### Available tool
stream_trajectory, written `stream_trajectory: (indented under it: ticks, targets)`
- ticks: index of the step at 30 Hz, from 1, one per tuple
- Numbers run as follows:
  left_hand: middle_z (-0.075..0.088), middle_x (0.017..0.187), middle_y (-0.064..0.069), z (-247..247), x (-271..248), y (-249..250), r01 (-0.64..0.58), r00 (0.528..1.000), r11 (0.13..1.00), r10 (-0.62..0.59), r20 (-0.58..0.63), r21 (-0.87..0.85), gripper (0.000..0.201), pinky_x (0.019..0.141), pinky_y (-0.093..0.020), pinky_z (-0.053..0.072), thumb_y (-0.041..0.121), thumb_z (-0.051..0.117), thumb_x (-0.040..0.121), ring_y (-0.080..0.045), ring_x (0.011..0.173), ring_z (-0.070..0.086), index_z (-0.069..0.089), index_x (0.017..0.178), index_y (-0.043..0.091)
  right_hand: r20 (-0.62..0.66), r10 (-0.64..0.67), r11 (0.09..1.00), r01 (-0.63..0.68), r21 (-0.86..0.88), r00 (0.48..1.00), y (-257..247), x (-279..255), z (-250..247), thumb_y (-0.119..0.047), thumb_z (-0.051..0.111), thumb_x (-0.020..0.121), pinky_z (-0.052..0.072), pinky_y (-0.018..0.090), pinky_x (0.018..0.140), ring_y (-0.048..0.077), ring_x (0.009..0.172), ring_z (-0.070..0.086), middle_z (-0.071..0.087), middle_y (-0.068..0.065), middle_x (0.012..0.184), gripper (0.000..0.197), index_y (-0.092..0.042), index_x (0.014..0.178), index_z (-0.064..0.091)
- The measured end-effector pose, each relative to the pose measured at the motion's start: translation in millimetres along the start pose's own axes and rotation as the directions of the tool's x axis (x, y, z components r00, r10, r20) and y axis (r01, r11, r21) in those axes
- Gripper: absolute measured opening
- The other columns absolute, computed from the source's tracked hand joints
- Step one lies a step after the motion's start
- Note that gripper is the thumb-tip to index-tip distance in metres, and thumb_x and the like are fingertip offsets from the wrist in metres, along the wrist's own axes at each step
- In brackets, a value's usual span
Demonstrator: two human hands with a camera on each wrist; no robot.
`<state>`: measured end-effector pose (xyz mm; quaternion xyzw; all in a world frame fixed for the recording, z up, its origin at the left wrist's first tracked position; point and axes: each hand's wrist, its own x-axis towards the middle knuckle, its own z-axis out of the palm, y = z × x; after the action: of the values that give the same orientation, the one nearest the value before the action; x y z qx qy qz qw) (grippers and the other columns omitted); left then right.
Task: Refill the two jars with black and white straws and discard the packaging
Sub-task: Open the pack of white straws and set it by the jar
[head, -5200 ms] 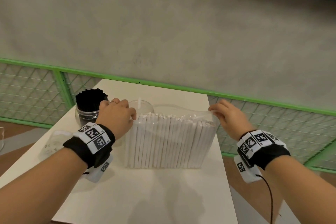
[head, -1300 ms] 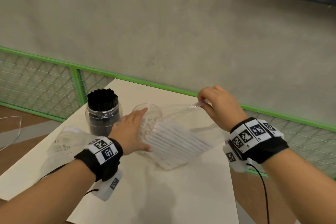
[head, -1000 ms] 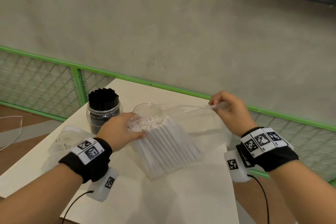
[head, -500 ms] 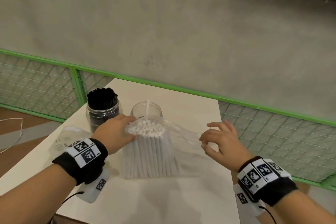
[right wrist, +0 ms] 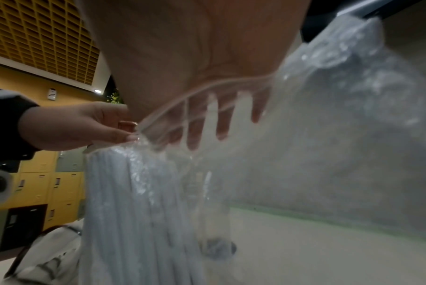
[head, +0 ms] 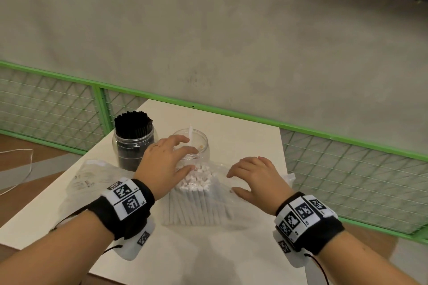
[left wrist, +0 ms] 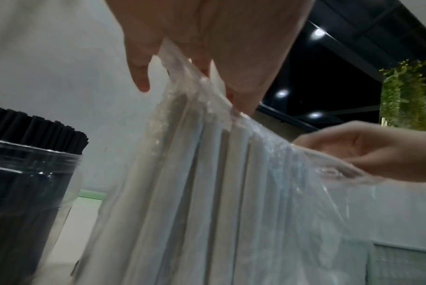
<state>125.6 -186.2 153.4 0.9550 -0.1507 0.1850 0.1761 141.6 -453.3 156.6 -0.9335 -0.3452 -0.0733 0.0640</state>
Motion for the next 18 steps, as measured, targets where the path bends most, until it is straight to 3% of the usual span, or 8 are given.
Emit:
stream_trajectory:
  ticks: [2,3,5,7,10,12,15,18]
  targets:
    - [0.055,0.115,0.005,4,-3,0,0.019,0.995,1.0,-0.017,-0.097,0.015,0.022,0.091,-0.044,0.04,0.037,0.066,0.081,-0.022,0.097,0.057,0.063,0.103,0.033,-0.105,-0.04,0.998,0.044,0.035,0.994,-4,1,5,-0.04,0.048,0.087,0.039,0.043,0.1,0.015,0.117,0.053,0.063,-0.02,0.11,0.023,-0.034,0.103,0.062]
    - [0.056,0.11,0.006,5,-4,2,0.012,0.992,0.999,-0.007,-0.13,0.04,0.015,0.092,-0.044,0.037,0.035,0.064,0.082,-0.022,0.096,0.057,0.064,0.097,0.033,-0.132,-0.049,0.998,0.055,0.038,0.99,-6,1,7,-0.04,0.047,0.087,0.039,0.043,0.099,0.015,0.117,0.054,0.064,-0.021,0.109,0.022,-0.034,0.101,0.063]
    - [0.057,0.104,0.009,4,-5,4,-0.014,0.991,0.994,0.028,-0.131,0.106,0.019,0.094,-0.043,0.033,0.043,0.049,0.085,-0.02,0.095,0.057,0.065,0.091,0.035,-0.115,-0.049,0.999,0.05,0.01,0.992,-7,1,12,-0.047,0.046,0.086,0.04,0.047,0.101,0.016,0.12,0.054,0.065,-0.021,0.108,0.026,-0.034,0.1,0.063]
    - [0.058,0.103,0.01,2,-6,5,-0.023,0.995,0.991,0.036,-0.097,0.135,0.031,0.093,-0.043,0.033,0.052,0.039,0.088,-0.019,0.094,0.056,0.065,0.096,0.036,-0.052,-0.003,1.0,0.002,-0.011,0.999,-6,3,15,-0.061,0.042,0.082,0.039,0.05,0.104,0.017,0.126,0.05,0.064,-0.019,0.115,0.042,-0.033,0.106,0.063]
    - [0.056,0.107,0.009,-6,-6,9,-0.074,0.993,0.99,0.084,-0.081,0.118,0.039,0.093,-0.043,0.034,0.06,0.036,0.088,-0.018,0.099,0.053,0.063,0.103,0.037,0.069,0.082,0.997,-0.081,-0.015,0.994,-4,9,17,-0.077,0.032,0.072,0.031,0.048,0.11,0.019,0.138,0.035,0.051,-0.014,0.137,0.076,-0.031,0.128,0.054]
    - [0.054,0.113,0.009,-10,-5,11,-0.163,0.985,0.977,0.168,-0.029,0.136,0.043,0.095,-0.043,0.032,0.07,0.039,0.082,-0.018,0.105,0.049,0.062,0.102,0.04,0.098,0.113,0.994,-0.112,-0.021,0.989,-3,14,17,-0.082,0.03,0.069,0.031,0.048,0.109,0.02,0.14,0.032,0.046,-0.013,0.143,0.084,-0.03,0.131,0.051]
    - [0.05,0.12,0.006,-9,-6,9,-0.28,0.96,0.937,0.267,0.089,0.208,0.062,0.097,-0.045,0.032,0.078,0.054,0.061,-0.019,0.111,0.044,0.058,0.108,0.038,-0.026,0.066,0.998,-0.065,0.012,0.998,-2,19,17,-0.072,0.042,0.074,0.044,0.047,0.097,0.021,0.123,0.049,0.059,-0.008,0.125,0.064,-0.027,0.114,0.063]
    - [0.057,0.108,0.006,-1,-8,3,-0.312,0.95,0.917,0.306,0.063,0.249,0.052,0.094,-0.042,0.032,0.05,0.079,0.054,-0.02,0.102,0.049,0.06,0.099,0.033,-0.175,-0.07,0.994,0.084,0.076,0.982,-3,19,20,-0.051,0.062,0.079,0.048,0.045,0.091,0.018,0.11,0.057,0.065,-0.011,0.103,0.03,-0.027,0.096,0.065]
